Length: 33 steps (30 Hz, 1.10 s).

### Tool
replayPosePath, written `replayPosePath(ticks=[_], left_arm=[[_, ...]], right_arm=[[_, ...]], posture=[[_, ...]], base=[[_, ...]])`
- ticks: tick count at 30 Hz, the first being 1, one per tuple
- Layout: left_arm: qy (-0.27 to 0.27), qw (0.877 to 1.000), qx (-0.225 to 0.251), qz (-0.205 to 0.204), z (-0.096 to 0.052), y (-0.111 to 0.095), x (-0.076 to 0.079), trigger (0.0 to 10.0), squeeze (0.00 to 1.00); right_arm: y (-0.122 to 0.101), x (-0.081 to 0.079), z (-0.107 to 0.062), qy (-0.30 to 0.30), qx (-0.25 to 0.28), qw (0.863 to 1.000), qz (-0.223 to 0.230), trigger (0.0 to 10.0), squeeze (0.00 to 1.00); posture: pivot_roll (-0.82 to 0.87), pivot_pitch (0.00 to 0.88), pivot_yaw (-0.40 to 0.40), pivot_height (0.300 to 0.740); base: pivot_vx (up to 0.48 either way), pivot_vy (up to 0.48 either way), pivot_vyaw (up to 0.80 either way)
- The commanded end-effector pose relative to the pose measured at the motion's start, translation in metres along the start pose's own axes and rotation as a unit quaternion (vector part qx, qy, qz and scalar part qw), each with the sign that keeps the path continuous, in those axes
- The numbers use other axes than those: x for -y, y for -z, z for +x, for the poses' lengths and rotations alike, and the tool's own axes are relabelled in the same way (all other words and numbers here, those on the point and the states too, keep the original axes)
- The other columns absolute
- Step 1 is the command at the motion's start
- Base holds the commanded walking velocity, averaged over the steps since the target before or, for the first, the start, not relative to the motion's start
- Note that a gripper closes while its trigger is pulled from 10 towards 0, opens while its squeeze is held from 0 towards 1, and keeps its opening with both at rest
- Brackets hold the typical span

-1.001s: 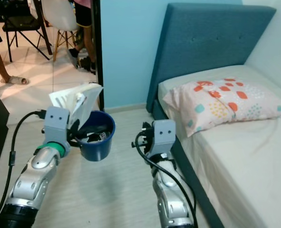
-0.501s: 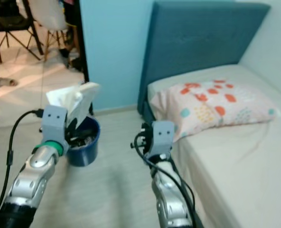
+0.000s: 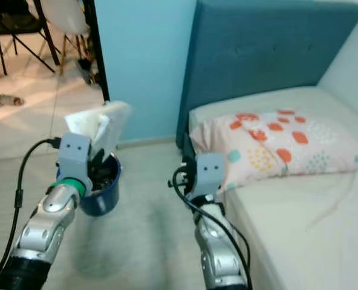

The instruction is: Clean up the room

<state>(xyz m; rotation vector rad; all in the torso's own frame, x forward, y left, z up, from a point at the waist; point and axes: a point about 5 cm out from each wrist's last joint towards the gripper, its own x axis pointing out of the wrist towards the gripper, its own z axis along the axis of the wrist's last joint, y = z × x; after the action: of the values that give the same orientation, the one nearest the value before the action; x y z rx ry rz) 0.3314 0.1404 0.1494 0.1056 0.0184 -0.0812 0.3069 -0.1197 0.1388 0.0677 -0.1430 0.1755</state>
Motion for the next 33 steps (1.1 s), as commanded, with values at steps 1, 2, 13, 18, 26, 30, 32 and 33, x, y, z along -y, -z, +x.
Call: replayPosePath(ticks=[1,2,13,18,26,30,32,33], left_arm=[[0.009,1.000,0.023,0.001,-0.0004,-0.0064,0.0026,10.0,0.00],[0.009,1.000,0.023,0.001,-0.0004,-0.0064,0.0026,10.0,0.00],[0.005,1.000,0.023,0.000,0.0002,-0.0061,0.0007,10.0,0.00],[0.004,1.000,0.022,-0.001,-0.0003,-0.0056,0.0006,10.0,0.00],[0.005,1.000,0.021,-0.001,-0.0005,-0.0050,0.0009,10.0,0.00],[0.004,1.000,0.020,-0.001,-0.0007,-0.0046,0.0010,10.0,0.00],[0.004,1.000,0.020,-0.002,-0.0008,-0.0043,0.0010,10.0,0.00],[0.004,1.000,0.020,-0.002,-0.0008,-0.0043,0.0010,10.0,0.00]], right_arm=[[0.0059,0.0003,-0.0025,0.003,-0.011,1.000,0.006,10.0,0.00],[0.0059,0.0003,-0.0025,0.003,-0.011,1.000,0.006,10.0,0.00],[0.0058,0.0007,-0.0023,0.003,-0.010,1.000,0.005,10.0,0.00],[0.0061,0.0013,-0.0033,0.004,-0.011,1.000,0.005,10.0,0.00],[0.0067,0.0012,-0.0038,0.005,-0.012,1.000,0.006,10.0,0.00],[0.0067,0.0015,-0.0043,0.005,-0.013,1.000,0.005,10.0,0.00],[0.0068,0.0017,-0.0045,0.005,-0.013,1.000,0.005,10.0,0.00],[0.0068,0.0017,-0.0045,0.005,-0.013,1.000,0.005,10.0,0.00]], posture=[[-0.05,0.044,0.036,0.707],[-0.05,0.044,0.036,0.707],[-0.05,0.045,0.036,0.707],[-0.05,0.048,0.037,0.707],[-0.05,0.051,0.036,0.707],[-0.05,0.052,0.035,0.707],[-0.05,0.054,0.035,0.707],[-0.05,0.054,0.035,0.707]], base=[[0.000,0.000,0.00],[0.000,0.000,0.00],[0.437,0.000,0.00],[0.480,0.000,0.00],[0.480,0.000,0.00],[0.480,0.000,0.00],[0.480,0.000,0.00],[0.480,0.000,0.00]])
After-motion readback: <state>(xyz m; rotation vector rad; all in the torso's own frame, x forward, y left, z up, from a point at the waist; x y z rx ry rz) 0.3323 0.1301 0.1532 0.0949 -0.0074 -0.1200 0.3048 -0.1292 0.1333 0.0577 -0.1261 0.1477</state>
